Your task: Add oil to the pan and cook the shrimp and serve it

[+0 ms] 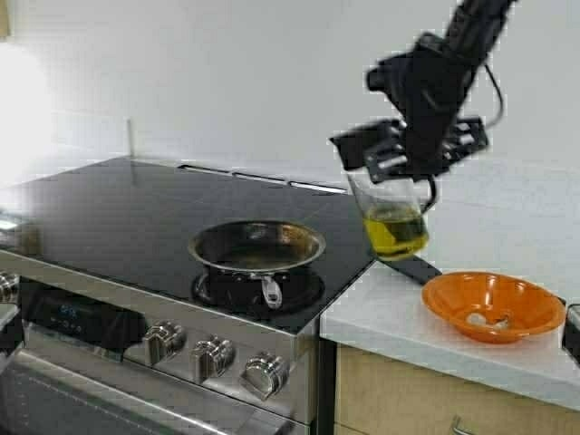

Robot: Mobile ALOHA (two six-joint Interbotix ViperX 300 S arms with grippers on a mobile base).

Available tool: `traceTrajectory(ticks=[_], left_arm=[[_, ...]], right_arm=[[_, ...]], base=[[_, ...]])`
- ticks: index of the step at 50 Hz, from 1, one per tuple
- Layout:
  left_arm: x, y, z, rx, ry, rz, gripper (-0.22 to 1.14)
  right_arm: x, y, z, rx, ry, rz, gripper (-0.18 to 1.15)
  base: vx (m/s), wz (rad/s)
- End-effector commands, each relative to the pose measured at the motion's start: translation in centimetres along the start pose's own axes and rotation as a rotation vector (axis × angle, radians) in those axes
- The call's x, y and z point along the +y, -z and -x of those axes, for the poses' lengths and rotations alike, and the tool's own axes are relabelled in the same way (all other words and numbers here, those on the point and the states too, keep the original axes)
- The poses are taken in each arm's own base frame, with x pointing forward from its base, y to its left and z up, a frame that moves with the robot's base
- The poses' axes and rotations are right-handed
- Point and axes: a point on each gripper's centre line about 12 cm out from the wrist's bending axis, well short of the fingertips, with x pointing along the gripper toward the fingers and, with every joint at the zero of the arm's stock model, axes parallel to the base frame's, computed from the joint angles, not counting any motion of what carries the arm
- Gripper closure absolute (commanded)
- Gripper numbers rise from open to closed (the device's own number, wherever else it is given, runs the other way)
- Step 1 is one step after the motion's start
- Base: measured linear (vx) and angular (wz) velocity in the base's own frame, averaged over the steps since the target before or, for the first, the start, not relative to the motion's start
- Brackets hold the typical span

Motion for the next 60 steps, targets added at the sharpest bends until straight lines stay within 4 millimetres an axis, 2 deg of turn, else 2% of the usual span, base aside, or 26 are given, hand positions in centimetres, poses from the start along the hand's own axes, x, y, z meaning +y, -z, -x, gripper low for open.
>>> traceTrajectory(ticks=[1, 11, 26, 44, 60], left_arm=[[0.0, -0.1, -0.2, -0.002, 0.000, 0.005, 0.89], [0.0, -0.1, -0.2, -0.002, 0.000, 0.006, 0.89], [0.0, -0.1, -0.1, 0.000, -0.002, 0.008, 0.89], [0.0, -0.1, -0.1, 0.000, -0.002, 0.008, 0.89], [0.0, -0.1, -0.1, 0.002, -0.001, 0.009, 0.89]], right_arm=[[0.7, -5.5, 0.2, -0.081, 0.029, -0.002, 0.89], [2.5, -8.1, -0.6, -0.089, 0.060, 0.123, 0.89], [5.9, -9.7, -2.0, -0.076, 0.103, 0.388, 0.89], [10.1, -9.2, -3.1, -0.092, 0.115, 0.629, 0.89], [11.3, -9.2, -4.4, -0.069, 0.165, 0.831, 0.89]], base=[[0.00, 0.00], [0.00, 0.00], [0.00, 0.00], [0.00, 0.00], [0.00, 0.00]])
